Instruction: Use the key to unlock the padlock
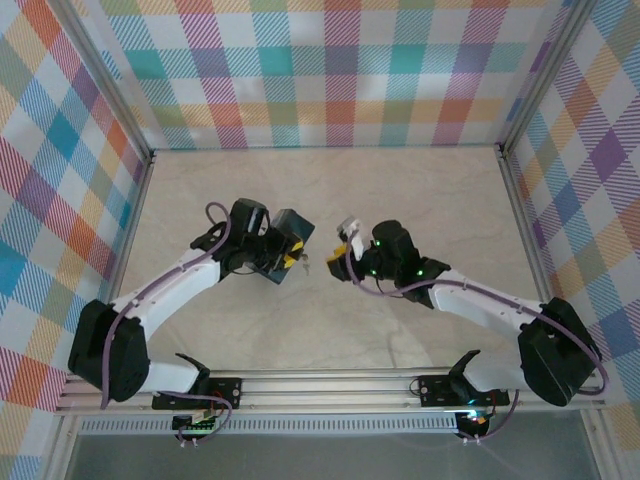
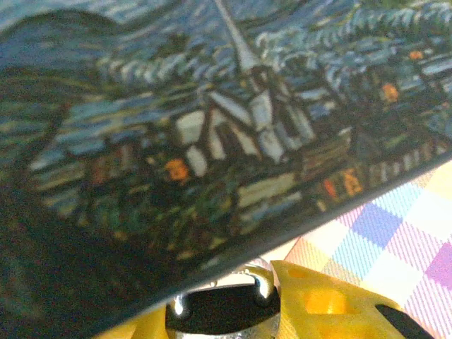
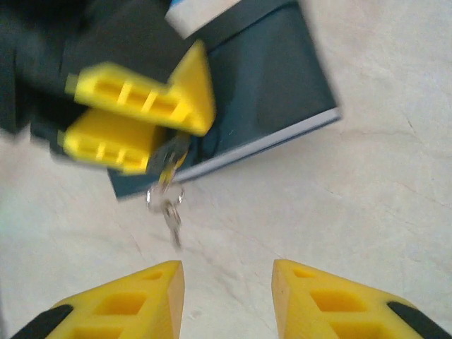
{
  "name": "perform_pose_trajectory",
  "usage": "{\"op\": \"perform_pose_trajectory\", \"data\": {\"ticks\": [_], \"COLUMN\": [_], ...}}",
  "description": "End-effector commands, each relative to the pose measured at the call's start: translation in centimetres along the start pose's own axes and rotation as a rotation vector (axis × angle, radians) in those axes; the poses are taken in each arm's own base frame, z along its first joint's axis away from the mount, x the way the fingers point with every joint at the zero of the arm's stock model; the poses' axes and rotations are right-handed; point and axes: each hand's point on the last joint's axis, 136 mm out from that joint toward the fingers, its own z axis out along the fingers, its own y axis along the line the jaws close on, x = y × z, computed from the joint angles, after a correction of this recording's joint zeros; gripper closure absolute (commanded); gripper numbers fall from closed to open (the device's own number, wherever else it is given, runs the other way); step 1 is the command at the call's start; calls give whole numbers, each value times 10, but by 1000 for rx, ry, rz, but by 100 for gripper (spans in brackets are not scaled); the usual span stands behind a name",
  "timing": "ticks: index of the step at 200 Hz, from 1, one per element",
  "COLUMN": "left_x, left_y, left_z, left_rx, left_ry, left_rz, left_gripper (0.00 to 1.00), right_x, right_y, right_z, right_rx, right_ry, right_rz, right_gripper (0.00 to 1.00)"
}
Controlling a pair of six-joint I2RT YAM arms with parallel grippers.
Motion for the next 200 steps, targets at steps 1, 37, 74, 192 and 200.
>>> {"op": "perform_pose_trajectory", "data": {"ticks": [1,37,74,192,200], "left_x": [18,22,24,24,24], "left_y": [-36,-28,-28,-30,-30], "left_z": [-11,-14,-14,-15,-14], "left_rx": [50,-50,-80,-61,-60], "left_ry": [113,148,174,169,170], "left_rz": [168,210,216,197,196], "left_gripper": [98,98,98,98,98], "right_x": [-25,-37,-41,-40,-41], "right_y": [11,12,15,30,32], "right_z": [-8,-4,2,15,16], "right_rx": [23,160,245,207,203], "right_ry": [-160,-198,-230,-203,-204], "right_rz": [-440,-682,-802,-880,-886], "right_gripper": [63,68,68,74,74]}}
